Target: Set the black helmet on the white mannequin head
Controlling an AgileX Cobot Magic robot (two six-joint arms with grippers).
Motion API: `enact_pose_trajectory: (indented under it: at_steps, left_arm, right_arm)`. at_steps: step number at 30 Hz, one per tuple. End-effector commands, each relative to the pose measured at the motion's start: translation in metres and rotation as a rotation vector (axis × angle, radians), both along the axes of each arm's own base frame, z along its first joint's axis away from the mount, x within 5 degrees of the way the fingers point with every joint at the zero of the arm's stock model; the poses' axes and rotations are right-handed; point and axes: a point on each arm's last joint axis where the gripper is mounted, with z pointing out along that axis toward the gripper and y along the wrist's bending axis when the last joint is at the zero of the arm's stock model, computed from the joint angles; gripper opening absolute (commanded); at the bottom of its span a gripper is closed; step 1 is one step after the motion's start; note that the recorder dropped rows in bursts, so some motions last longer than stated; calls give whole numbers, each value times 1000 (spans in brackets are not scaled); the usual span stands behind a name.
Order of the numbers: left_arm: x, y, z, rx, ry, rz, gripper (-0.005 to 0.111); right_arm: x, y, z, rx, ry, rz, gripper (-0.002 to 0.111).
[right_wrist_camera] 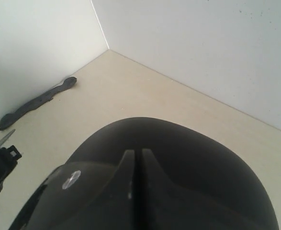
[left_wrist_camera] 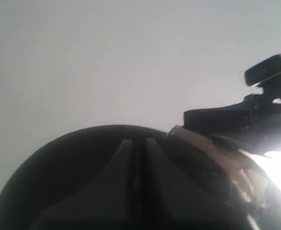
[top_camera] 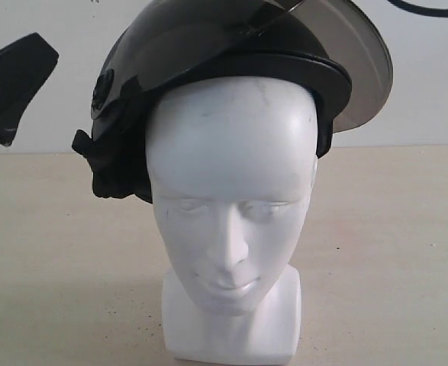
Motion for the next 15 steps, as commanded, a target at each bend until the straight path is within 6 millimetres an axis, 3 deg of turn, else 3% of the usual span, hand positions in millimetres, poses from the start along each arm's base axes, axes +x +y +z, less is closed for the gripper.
enact_pose_trajectory:
  at_steps: [1, 4, 11, 15]
  left_arm:
    - [-3, 9, 0, 202, 165, 74, 4]
    - [-8, 17, 18, 360, 291, 125, 12]
    - [-30, 42, 75, 603, 464, 262, 52]
    - [-41, 51, 86, 669, 645, 283, 53]
  right_arm:
    - [-3, 2, -20, -115, 95, 64, 0]
    - [-3, 2, -20, -126, 99, 63, 0]
    - [-3, 1, -21, -132, 103, 55, 0]
    - [-3, 1, -21, -134, 104, 53, 0]
